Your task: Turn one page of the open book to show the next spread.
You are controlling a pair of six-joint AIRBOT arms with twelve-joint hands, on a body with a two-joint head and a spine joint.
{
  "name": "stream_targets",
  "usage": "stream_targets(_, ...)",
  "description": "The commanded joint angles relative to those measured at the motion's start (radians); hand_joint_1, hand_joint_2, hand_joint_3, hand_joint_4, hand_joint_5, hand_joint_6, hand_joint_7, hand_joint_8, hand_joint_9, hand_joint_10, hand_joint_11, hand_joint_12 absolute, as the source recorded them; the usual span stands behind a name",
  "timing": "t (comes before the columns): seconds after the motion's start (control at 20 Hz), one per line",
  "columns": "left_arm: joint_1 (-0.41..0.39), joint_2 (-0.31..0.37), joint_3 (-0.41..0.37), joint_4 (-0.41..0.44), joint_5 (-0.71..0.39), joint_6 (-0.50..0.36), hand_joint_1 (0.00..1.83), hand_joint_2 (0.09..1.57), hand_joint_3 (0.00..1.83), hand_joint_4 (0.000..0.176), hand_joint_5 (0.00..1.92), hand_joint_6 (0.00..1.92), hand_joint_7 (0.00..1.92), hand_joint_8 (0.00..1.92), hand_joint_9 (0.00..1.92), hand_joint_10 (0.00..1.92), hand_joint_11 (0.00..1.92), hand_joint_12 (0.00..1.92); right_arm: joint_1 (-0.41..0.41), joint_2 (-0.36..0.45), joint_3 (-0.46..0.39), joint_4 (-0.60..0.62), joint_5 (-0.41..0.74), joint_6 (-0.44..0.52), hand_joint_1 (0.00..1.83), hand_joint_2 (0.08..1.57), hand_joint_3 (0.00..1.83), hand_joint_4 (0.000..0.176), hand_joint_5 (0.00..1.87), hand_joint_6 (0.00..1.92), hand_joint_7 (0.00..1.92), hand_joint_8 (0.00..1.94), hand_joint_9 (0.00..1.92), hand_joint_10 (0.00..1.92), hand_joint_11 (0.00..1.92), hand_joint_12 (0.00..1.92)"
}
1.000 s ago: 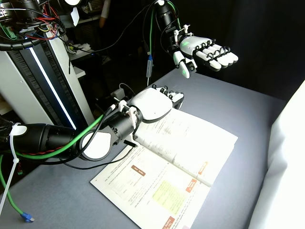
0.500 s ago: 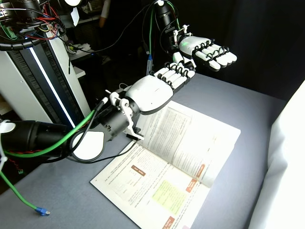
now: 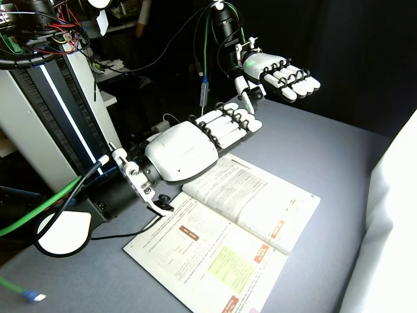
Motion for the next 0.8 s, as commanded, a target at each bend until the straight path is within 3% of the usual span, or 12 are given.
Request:
stream_targets(0.0, -0.004, 0.003, 0.008, -0.029, -0.118, -0.004, 0.0, 1.4, 0.0, 0.047, 0.0, 0.0, 0.0, 0.0, 0.0, 0.0, 0.0, 0.0, -0.002, 0.017, -0.002, 0.078, 0.089, -0.001, 0.0, 1.33, 0.0, 0.102, 0.0, 0.0, 0.0, 0.0, 0.0, 0.0, 0.0, 0.0)
stream_targets(0.05, -0.004, -0.001, 0.01, -0.027, -0.117, -0.007, 0.0, 1.4, 0.0, 0.04, 0.0, 0.0, 0.0, 0.0, 0.0, 0.0, 0.0, 0.0, -0.014, 0.042, -0.004, 0.1, 0.091, -0.002, 0.0, 1.33, 0.0, 0.035, 0.0, 0.0, 0.0, 0.0, 0.0, 0.0, 0.0, 0.0)
stream_targets(0.1, -0.004, -0.004, 0.012, -0.024, -0.116, -0.01, 0.0, 1.39, 0.0, 0.046, 0.0, 0.0, 0.0, 0.0, 0.0, 0.0, 0.0, 0.0, -0.024, 0.064, -0.007, 0.112, 0.092, -0.002, 0.0, 1.31, 0.0, 0.0, 0.0, 0.0, 0.0, 0.0, 0.0, 0.0, 0.0, 0.0)
stream_targets(0.15, -0.004, -0.006, 0.013, -0.021, -0.115, -0.012, 0.0, 1.41, 0.0, 0.039, 0.0, 0.0, 0.0, 0.0, 0.0, 0.0, 0.0, 0.0, -0.034, 0.085, -0.013, 0.12, 0.092, -0.002, 0.0, 1.36, 0.0, 0.0, 0.0, 0.0, 0.0, 0.0, 0.0, 0.0, 0.0, 0.0)
stream_targets(0.25, -0.004, -0.013, 0.017, -0.015, -0.11, -0.018, 0.0, 1.41, 0.0, 0.034, 0.0, 0.0, 0.0, 0.0, 0.0, 0.0, 0.0, 0.0, -0.058, 0.128, -0.032, 0.135, 0.092, -0.002, 0.0, 1.39, 0.02, 0.018, 0.0, 0.0, 0.0, 0.0, 0.0, 0.0, 0.0, 0.0)
stream_targets(0.3, -0.004, -0.018, 0.02, -0.012, -0.111, -0.023, 0.0, 1.41, 0.0, 0.024, 0.0, 0.0, 0.0, 0.0, 0.0, 0.0, 0.0, 0.0, -0.072, 0.155, -0.045, 0.142, 0.093, -0.002, 0.0, 1.38, 0.01, 0.01, 0.0, 0.0, 0.0, 0.0, 0.0, 0.0, 0.0, 0.0)
stream_targets(0.35, -0.004, -0.021, 0.021, -0.008, -0.112, -0.025, 0.0, 1.42, 0.0, 0.024, 0.0, 0.0, 0.0, 0.0, 0.0, 0.0, 0.0, 0.0, -0.084, 0.173, -0.055, 0.148, 0.093, -0.002, 0.0, 1.35, 0.0, 0.0, 0.0, 0.0, 0.0, 0.0, 0.0, 0.0, 0.0, 0.0)
stream_targets(0.55, -0.004, -0.034, 0.022, 0.013, -0.128, -0.032, 0.0, 1.42, 0.0, 0.036, 0.0, 0.0, 0.0, 0.0, 0.0, 0.0, 0.0, 0.0, -0.18, 0.288, -0.122, 0.212, 0.101, -0.023, 0.0, 1.37, 0.0, 0.0, 0.0, 0.0, 0.0, 0.0, 0.0, 0.0, 0.0, 0.0)
stream_targets(0.6, -0.004, -0.037, 0.023, 0.017, -0.131, -0.032, 0.0, 1.41, 0.0, 0.03, 0.0, 0.0, 0.0, 0.0, 0.0, 0.0, 0.0, 0.0, -0.199, 0.306, -0.137, 0.233, 0.101, -0.037, 0.0, 1.38, 0.01, 0.0, 0.0, 0.0, 0.0, 0.0, 0.0, 0.0, 0.0, 0.0)
stream_targets(0.75, -0.005, -0.058, 0.03, 0.034, -0.139, -0.046, 0.0, 1.34, 0.0, 0.036, 0.0, 0.0, 0.0, 0.0, 0.0, 0.0, 0.0, 0.0, -0.283, 0.364, -0.181, 0.33, 0.125, -0.093, 0.0, 1.4, 0.02, 0.0, 0.0, 0.0, 0.0, 0.0, 0.0, 0.0, 0.0, 0.0)
